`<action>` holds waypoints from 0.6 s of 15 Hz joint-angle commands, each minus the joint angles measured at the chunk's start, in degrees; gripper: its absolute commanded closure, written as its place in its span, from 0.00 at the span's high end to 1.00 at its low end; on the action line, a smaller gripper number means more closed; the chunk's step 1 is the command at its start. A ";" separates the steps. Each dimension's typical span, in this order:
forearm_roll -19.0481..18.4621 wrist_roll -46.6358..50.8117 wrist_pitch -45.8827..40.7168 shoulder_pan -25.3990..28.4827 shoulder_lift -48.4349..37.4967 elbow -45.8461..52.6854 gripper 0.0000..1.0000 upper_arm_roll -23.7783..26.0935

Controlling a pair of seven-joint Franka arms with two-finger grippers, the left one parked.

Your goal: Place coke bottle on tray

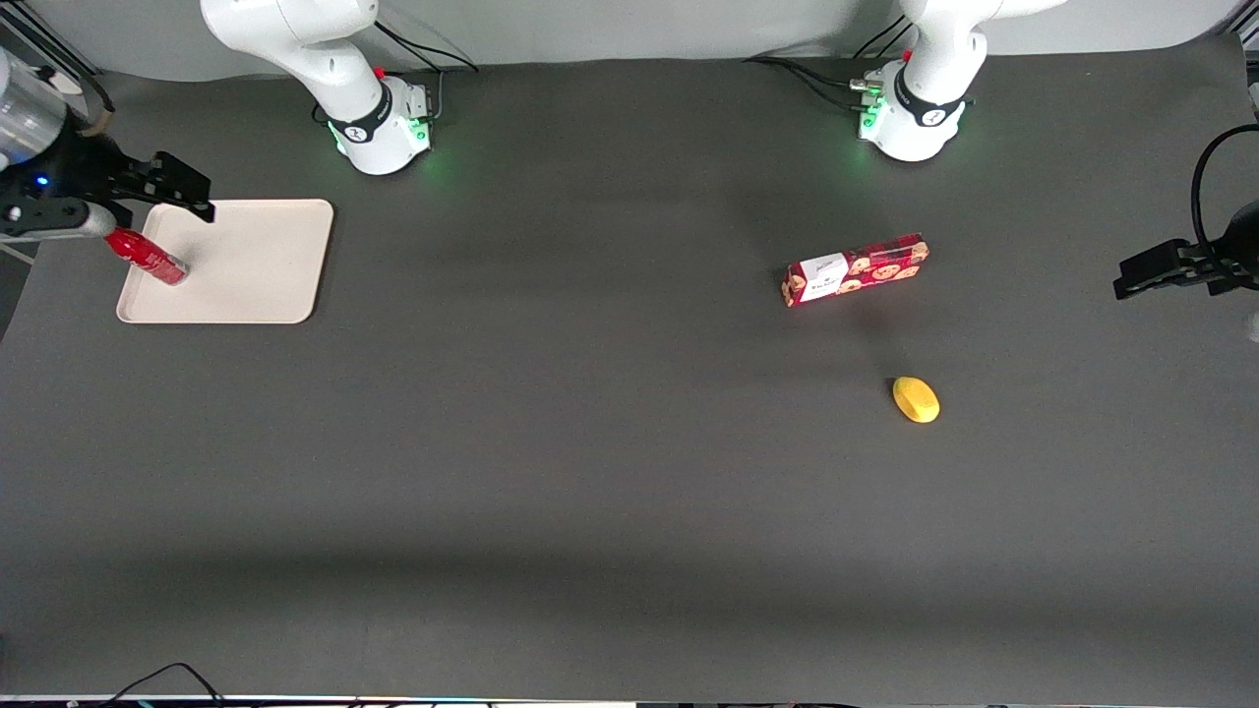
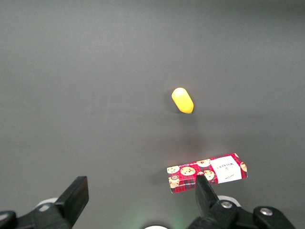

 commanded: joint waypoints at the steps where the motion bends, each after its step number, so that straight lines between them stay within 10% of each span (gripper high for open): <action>1: 1.82 1.92 -0.54 -0.65 4.31 4.17 1.00 0.44; 9: 1.73 2.35 -0.45 -0.73 8.00 8.39 1.00 0.44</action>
